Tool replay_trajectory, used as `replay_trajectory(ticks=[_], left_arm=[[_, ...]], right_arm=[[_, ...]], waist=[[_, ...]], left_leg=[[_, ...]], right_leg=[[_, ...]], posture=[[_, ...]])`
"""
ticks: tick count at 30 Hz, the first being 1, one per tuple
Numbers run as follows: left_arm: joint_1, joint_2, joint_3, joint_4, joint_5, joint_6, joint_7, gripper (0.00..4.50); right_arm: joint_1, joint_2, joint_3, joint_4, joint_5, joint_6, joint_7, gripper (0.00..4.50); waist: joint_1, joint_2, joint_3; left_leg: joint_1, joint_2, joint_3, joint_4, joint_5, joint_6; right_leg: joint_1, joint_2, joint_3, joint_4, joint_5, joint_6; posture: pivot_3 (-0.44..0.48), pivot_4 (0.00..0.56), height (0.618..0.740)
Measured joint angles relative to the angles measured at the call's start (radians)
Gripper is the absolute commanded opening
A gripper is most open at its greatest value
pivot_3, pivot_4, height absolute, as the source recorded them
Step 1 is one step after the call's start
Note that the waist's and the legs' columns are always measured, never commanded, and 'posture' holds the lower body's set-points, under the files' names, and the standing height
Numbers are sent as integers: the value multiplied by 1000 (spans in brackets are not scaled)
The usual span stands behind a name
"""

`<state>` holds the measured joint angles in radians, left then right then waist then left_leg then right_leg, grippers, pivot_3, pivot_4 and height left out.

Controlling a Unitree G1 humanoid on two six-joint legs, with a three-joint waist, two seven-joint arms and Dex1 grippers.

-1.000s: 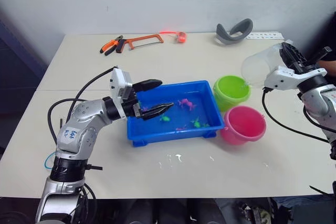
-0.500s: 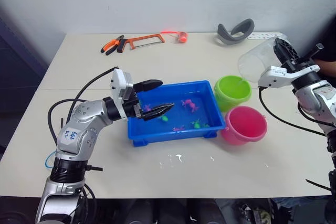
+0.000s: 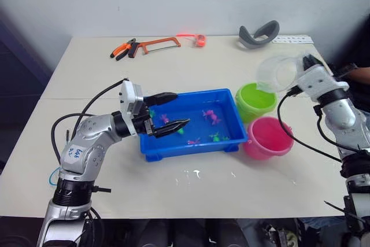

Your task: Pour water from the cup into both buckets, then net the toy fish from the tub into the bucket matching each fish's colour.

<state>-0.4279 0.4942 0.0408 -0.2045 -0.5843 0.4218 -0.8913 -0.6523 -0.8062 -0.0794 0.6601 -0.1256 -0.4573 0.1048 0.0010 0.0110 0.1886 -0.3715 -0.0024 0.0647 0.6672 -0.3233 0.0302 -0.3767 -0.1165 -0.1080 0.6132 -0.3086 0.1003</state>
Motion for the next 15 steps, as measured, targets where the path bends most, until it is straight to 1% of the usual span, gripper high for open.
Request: replay_trajectory(ticks=[2,3,6,8,10,12,15], left_arm=[[8,8,1,-3,-5,0,-13,4500],[9,10,3,-7,-8,0,-19,4500],[11,12,12,-41,-32,-21,-61,4500],[14,17,8,-61,-35,-35,-91,4500],[16,17,-1,-71,-37,-46,-114,4500],[20,16,-11,-91,-43,-47,-123,4500],[8,-3,-22,-136,-83,-14,-119,4500]], right_arm=[[14,3,-119,-26,161,126,82,71],[22,5,-156,-35,212,173,103,71],[91,44,-342,-88,446,418,159,71],[140,71,-412,-89,510,508,142,71],[182,97,-464,-78,541,555,114,71],[203,112,-488,-58,549,571,99,71],[207,118,-491,24,543,549,101,71]], waist=[[6,-1,0],[7,-1,0],[11,-2,1],[11,-2,1],[10,0,1],[8,0,1],[-3,0,1]], left_leg=[[-1,0,-1,0,0,0],[-1,0,-2,0,0,0],[0,0,-2,0,0,0],[0,0,-2,0,0,0],[0,0,0,0,0,0],[1,0,0,0,0,0],[1,0,1,0,0,0]], right_leg=[[1,0,-1,-1,0,0],[1,0,-1,-1,0,0],[2,0,-2,-1,0,0],[1,0,-2,-1,0,0],[1,0,0,0,0,0],[1,0,0,0,0,0],[1,0,1,1,0,0]], posture=[[0,150,740],[0,150,740],[0,150,740],[0,150,740],[0,150,740],[0,150,740],[0,150,740]])
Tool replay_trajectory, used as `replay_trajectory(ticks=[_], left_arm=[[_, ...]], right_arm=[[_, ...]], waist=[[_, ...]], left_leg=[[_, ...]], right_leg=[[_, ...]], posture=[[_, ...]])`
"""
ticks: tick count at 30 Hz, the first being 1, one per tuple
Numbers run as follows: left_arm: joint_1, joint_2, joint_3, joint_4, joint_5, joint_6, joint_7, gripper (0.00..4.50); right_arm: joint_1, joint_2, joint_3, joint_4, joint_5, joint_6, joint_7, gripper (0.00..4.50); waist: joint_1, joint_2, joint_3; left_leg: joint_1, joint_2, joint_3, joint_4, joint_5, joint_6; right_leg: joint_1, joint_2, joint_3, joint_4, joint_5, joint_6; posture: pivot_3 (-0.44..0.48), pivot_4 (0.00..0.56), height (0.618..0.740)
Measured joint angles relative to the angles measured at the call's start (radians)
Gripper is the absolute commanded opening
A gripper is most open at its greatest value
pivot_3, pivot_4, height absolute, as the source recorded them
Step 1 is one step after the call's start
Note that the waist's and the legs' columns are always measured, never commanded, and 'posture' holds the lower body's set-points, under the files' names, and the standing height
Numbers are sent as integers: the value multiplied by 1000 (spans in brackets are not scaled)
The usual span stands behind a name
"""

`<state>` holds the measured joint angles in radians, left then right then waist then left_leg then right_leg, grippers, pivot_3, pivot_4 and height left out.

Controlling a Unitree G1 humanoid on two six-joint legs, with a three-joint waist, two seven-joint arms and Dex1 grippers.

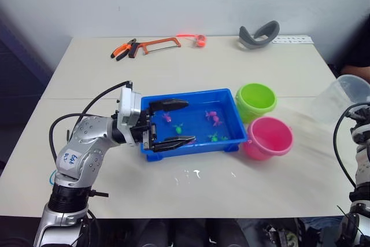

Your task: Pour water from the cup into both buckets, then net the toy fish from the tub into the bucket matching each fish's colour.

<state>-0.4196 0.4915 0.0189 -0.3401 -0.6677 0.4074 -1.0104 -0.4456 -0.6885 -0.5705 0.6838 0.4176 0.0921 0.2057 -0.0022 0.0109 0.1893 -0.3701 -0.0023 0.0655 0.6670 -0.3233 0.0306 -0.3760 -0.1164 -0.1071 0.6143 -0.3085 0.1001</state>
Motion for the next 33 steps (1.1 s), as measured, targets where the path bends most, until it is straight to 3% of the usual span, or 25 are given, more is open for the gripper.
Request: replay_trajectory(ticks=[8,9,10,16,17,20,28,30,33], left_arm=[[-48,-13,-6,-14,-18,54,51,4500],[-48,-13,-6,-15,-19,60,53,4500],[-48,-13,-6,-15,-19,61,53,4500],[-49,-9,-6,-12,-24,73,49,4500],[-49,-7,-6,-11,-24,73,48,4500],[-52,1,-5,-1,-24,73,32,4500],[6,38,43,37,-16,52,23,4500],[58,43,99,43,-15,40,53,4500],[121,53,178,48,7,7,108,4500]], right_arm=[[-17,37,14,198,-35,-89,0,71],[-18,37,13,203,-33,-92,2,365],[-18,37,12,204,-33,-92,3,365],[59,48,9,169,-29,-92,6,3078],[81,55,2,145,-24,-92,6,3222],[222,75,-38,-9,10,-58,3,4428],[607,158,-176,-552,200,103,75,4428],[652,125,-183,-720,264,151,131,4428],[606,53,-182,-869,320,163,216,4428]], waist=[[0,0,0],[0,0,0],[0,0,0],[7,0,0],[7,0,0],[12,1,0],[13,3,0],[-2,6,0],[-5,3,0]], left_leg=[[0,0,0,0,0,0],[0,0,0,0,0,0],[0,0,0,0,0,0],[-1,0,-1,0,0,0],[-1,0,-1,0,0,0],[-1,0,-1,-1,0,0],[3,0,2,-2,-1,-1],[3,2,2,-2,-1,-2],[5,6,3,-2,-2,-4]], right_leg=[[0,0,0,0,0,0],[0,0,0,0,0,0],[0,0,0,0,0,0],[0,0,0,-2,0,0],[0,0,0,-1,0,0],[0,0,0,-2,0,0],[0,0,4,-4,0,0],[0,-2,5,-3,0,0],[0,1,5,-3,0,-1]], posture=[[0,150,740],[0,150,740],[0,150,740],[0,150,740],[0,150,740],[0,150,740],[0,150,740],[0,150,740],[0,150,740]])
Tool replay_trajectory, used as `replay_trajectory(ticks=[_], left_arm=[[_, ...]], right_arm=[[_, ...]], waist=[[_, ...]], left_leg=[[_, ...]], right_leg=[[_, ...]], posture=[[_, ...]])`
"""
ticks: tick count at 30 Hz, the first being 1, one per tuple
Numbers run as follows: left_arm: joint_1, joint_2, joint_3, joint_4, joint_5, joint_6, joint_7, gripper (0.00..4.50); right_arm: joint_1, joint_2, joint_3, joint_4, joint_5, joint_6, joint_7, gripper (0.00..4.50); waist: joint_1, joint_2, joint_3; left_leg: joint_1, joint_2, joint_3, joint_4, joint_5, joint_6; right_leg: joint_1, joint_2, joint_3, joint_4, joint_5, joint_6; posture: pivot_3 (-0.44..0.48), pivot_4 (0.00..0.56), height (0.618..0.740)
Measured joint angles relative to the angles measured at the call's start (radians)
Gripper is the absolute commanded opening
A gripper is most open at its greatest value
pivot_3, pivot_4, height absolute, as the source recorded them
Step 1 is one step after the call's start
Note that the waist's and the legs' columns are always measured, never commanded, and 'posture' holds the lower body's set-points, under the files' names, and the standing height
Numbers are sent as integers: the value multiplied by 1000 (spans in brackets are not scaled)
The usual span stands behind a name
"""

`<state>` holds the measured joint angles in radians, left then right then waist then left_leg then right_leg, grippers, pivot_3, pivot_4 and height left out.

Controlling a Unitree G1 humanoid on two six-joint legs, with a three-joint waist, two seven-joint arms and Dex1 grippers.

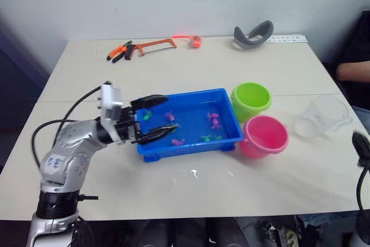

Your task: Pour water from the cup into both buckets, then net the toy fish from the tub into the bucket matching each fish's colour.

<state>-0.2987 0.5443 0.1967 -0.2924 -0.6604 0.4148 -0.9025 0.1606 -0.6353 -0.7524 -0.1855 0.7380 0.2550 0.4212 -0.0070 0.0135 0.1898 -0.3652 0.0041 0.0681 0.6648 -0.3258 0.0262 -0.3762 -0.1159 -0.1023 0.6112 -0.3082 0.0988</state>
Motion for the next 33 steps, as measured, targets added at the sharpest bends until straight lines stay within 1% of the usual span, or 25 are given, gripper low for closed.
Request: replay_trajectory(ticks=[3,4,5,6,8,9,10,11,14,16,18,20,21,23,25,27,31,32,33], left_arm=[[64,6,80,-4,4,-7,71,4500],[69,6,104,-5,2,-8,89,4500],[118,6,180,-10,4,-32,133,4500],[141,6,215,-6,11,-46,152,4500],[221,5,310,-3,37,-99,197,4500],[243,3,339,2,47,-115,213,4500],[283,-7,393,12,67,-158,242,4500],[310,-19,426,22,79,-178,261,4500],[474,-73,573,32,116,-227,348,4500],[573,-104,620,28,125,-220,391,4500],[648,-135,650,17,127,-207,431,4500],[730,-201,698,-4,127,-211,475,4500],[758,-221,711,-5,127,-213,487,4500],[804,-272,750,-11,126,-218,534,4500],[838,-326,785,-21,114,-214,596,4500],[864,-349,790,-52,91,-184,638,4500],[881,-333,773,-152,30,-69,700,4500],[877,-321,769,-167,23,-45,715,4500],[850,-275,754,-185,11,13,752,4500]], right_arm=[[-73,-63,21,-92,66,15,86,4428],[-84,-75,32,-114,80,21,103,4428],[-135,-109,92,-142,109,55,160,4428],[-146,-124,119,-161,113,57,193,4428],[-163,-195,214,-178,85,50,325,4428],[-171,-206,246,-178,66,40,368,4428],[-201,-211,312,-164,25,-1,444,4428],[-217,-206,350,-156,2,-32,485,4428],[-292,-124,507,-87,-99,-209,656,4428],[-304,-92,575,-33,-145,-277,730,4428],[-328,-67,614,5,-168,-313,772,4428],[-373,-31,641,40,-181,-361,809,4428],[-379,-24,646,47,-183,-375,818,4428],[-396,-8,666,66,-190,-394,834,4428],[-405,34,674,88,-193,-411,836,4428],[-413,58,693,113,-200,-418,841,4428],[-417,75,722,155,-212,-436,874,4428],[-415,75,721,156,-212,-442,877,4428],[-409,74,717,158,-212,-455,884,4428]], waist=[[8,0,0],[22,-1,0],[27,-2,0],[28,-2,0],[28,-3,1],[28,-4,0],[28,-7,0],[28,-7,0],[19,-12,0],[19,-14,1],[27,-15,2],[27,-17,2],[30,-17,2],[31,-18,2],[30,-19,1],[31,-20,1],[30,-20,1],[29,-19,1],[32,-20,1]], left_leg=[[-2,1,-1,0,0,-1],[-3,1,-4,0,0,-1],[-4,0,-3,1,-1,1],[-4,0,-2,1,-2,2],[-5,0,-2,1,-4,4],[-5,0,-1,1,-4,4],[-5,0,-2,1,-4,5],[-5,0,-1,1,-5,5],[-4,0,-1,1,-6,5],[-5,0,-1,2,-7,5],[-5,0,-2,4,-7,6],[-4,-1,-1,4,-9,7],[-4,-1,-2,4,-10,7],[-4,-2,-2,4,-11,7],[-4,-1,-2,4,-11,6],[-4,-1,-2,4,-11,6],[-4,-3,-3,4,-11,7],[-4,-2,-3,3,-11,7],[-4,-2,-3,3,-11,7]], right_leg=[[-1,0,-1,0,-1,-2],[-1,0,-4,1,-1,-2],[-1,0,-3,0,-1,-2],[-1,-1,-3,0,-1,-2],[0,-1,-3,-3,-1,-1],[0,-1,-4,-3,-1,-1],[0,-1,-4,-4,0,-1],[0,-1,-4,-4,0,-1],[1,-2,-5,-5,0,-1],[1,-3,-5,-5,0,-1],[1,-5,-6,-5,0,-1],[1,-8,-6,-8,0,-1],[1,-9,-7,-8,0,-1],[1,-9,-7,-8,-1,-1],[0,-10,-7,-8,-1,-1],[0,-10,-7,-8,-1,-1],[0,-11,-7,-8,-1,-2],[0,-11,-7,-8,-1,-2],[0,-11,-8,-8,-1,-2]], posture=[[0,150,740],[0,150,740],[0,150,740],[0,150,740],[0,150,740],[0,150,740],[0,150,740],[0,150,740],[0,150,740],[0,150,740],[0,150,740],[0,150,740],[0,150,740],[0,150,740],[0,150,740],[0,150,740],[0,150,740],[0,150,740],[0,150,740]])
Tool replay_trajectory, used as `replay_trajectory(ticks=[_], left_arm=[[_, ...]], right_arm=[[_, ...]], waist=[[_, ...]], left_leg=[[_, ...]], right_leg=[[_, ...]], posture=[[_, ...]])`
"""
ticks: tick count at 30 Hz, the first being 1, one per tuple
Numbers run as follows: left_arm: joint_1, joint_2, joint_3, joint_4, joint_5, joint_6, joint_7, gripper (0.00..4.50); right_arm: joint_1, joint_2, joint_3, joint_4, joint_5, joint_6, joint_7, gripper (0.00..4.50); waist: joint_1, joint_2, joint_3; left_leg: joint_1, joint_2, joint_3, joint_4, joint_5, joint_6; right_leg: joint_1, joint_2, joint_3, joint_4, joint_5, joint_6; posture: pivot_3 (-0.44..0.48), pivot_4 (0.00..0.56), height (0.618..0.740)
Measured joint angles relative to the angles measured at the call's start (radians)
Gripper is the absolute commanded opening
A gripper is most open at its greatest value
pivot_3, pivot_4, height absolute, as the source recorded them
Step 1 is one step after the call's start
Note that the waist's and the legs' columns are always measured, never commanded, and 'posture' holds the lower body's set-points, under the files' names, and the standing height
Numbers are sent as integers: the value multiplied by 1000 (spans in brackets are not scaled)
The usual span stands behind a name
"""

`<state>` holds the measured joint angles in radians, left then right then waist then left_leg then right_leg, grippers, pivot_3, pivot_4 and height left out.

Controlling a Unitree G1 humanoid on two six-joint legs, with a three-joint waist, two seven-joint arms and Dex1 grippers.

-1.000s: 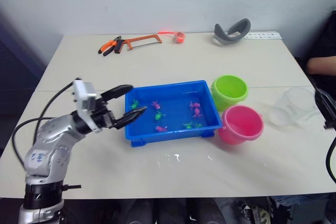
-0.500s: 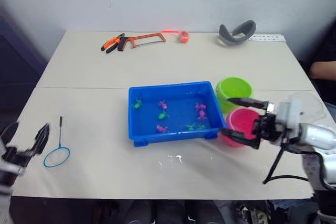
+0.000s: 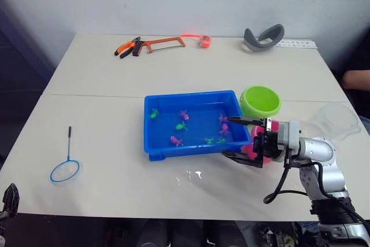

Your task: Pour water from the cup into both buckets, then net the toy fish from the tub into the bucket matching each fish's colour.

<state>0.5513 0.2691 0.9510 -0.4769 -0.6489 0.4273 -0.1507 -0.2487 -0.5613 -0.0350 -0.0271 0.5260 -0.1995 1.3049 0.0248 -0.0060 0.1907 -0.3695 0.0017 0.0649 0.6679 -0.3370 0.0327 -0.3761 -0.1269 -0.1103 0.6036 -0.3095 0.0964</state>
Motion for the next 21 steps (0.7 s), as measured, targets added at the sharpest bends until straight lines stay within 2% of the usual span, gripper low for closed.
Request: replay_trajectory(ticks=[3,5,7,11,15,21], left_arm=[[-117,149,-38,-38,-35,199,121,4500],[-171,218,-66,-35,-54,286,142,4500],[-267,284,-128,16,-61,397,159,4500],[-479,407,-288,235,-41,590,160,4500],[-624,456,-437,440,31,643,115,4500],[-818,499,-566,695,160,583,48,4500]], right_arm=[[23,-3,-6,-5,0,-22,13,4428],[48,-5,-8,-12,-4,-28,12,4428],[82,-15,-13,-26,-13,-33,5,4428],[117,-35,-17,-133,-22,-11,-44,4428],[158,-60,-27,-225,-32,31,-108,4428],[175,-76,-43,-291,-31,75,-163,4428]], waist=[[3,0,0],[-3,0,0],[-10,2,0],[-19,2,1],[-25,1,0],[-22,1,0]], left_leg=[[0,-1,-2,0,1,-1],[0,-1,-1,0,1,-1],[0,-2,-1,0,1,-1],[0,-2,-1,-1,3,-3],[1,-2,0,-1,3,-3],[1,-2,0,-1,5,-4]], right_leg=[[0,0,-1,3,0,-1],[0,-1,0,3,0,-1],[0,-1,0,5,0,0],[-1,2,-1,8,0,0],[-1,2,-1,9,0,0],[-1,2,-2,9,0,0]], posture=[[0,150,740],[0,150,740],[0,150,740],[0,150,740],[0,150,740],[0,150,740]])
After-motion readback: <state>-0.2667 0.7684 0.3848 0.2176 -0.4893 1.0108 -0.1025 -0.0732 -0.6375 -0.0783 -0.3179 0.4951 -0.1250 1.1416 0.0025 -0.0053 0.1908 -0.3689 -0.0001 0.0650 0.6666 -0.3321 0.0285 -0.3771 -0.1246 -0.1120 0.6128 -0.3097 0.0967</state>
